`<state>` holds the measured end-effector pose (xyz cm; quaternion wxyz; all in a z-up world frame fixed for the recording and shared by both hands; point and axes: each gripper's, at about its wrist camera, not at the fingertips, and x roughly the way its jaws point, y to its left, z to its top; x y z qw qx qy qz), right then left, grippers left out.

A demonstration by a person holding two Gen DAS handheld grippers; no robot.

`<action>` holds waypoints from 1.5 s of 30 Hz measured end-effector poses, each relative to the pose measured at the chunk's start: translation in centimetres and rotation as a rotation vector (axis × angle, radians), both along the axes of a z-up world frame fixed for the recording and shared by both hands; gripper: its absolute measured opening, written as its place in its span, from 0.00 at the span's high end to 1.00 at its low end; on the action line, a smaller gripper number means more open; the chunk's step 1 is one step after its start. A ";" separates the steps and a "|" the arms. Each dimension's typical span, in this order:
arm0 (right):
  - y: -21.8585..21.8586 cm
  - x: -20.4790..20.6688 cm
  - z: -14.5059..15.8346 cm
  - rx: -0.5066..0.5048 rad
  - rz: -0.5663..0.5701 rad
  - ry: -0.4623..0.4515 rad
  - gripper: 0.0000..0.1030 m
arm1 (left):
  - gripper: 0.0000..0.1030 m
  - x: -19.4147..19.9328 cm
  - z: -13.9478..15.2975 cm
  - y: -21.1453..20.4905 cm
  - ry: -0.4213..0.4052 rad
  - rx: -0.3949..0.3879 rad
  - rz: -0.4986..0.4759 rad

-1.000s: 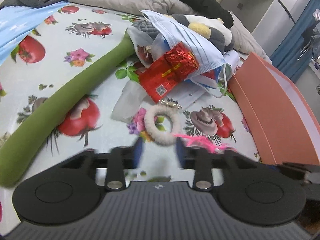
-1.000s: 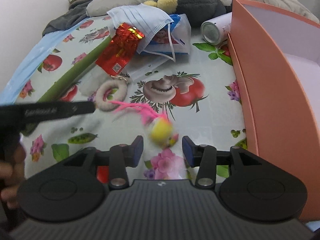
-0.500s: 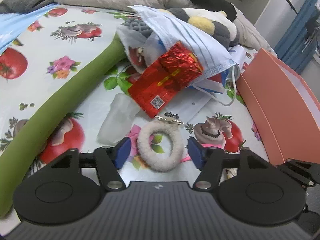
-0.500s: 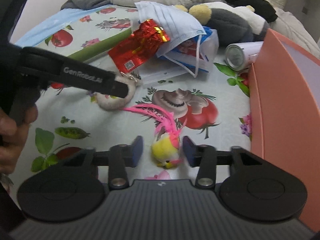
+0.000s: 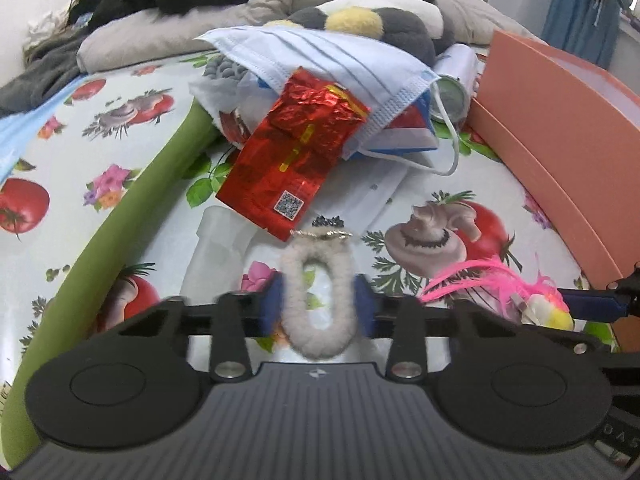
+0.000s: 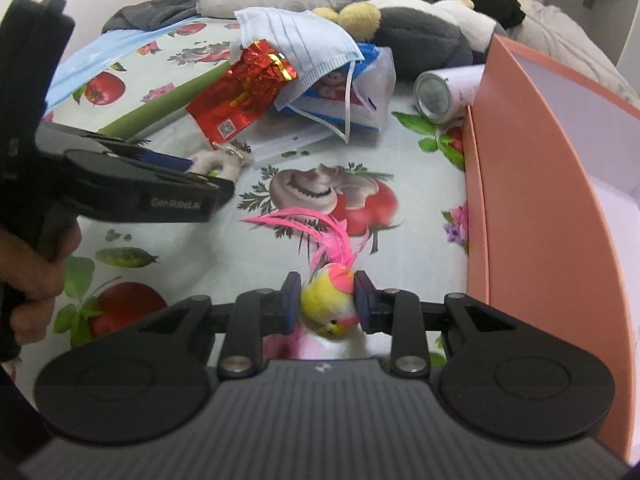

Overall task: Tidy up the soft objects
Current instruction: 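Carry the bird toy and the fluffy ring over the pink box with both tools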

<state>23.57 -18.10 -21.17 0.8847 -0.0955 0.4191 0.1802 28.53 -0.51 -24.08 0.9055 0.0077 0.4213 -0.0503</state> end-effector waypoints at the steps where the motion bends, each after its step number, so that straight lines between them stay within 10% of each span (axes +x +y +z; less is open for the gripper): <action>1: 0.0 -0.1 -0.1 0.006 -0.005 0.005 0.69 | 0.81 -0.1 0.0 0.0 0.002 -0.009 0.000; 45: -2.3 -10.8 14.5 0.209 -0.096 -0.225 0.69 | 0.86 -18.2 17.8 2.6 -0.251 -0.330 0.128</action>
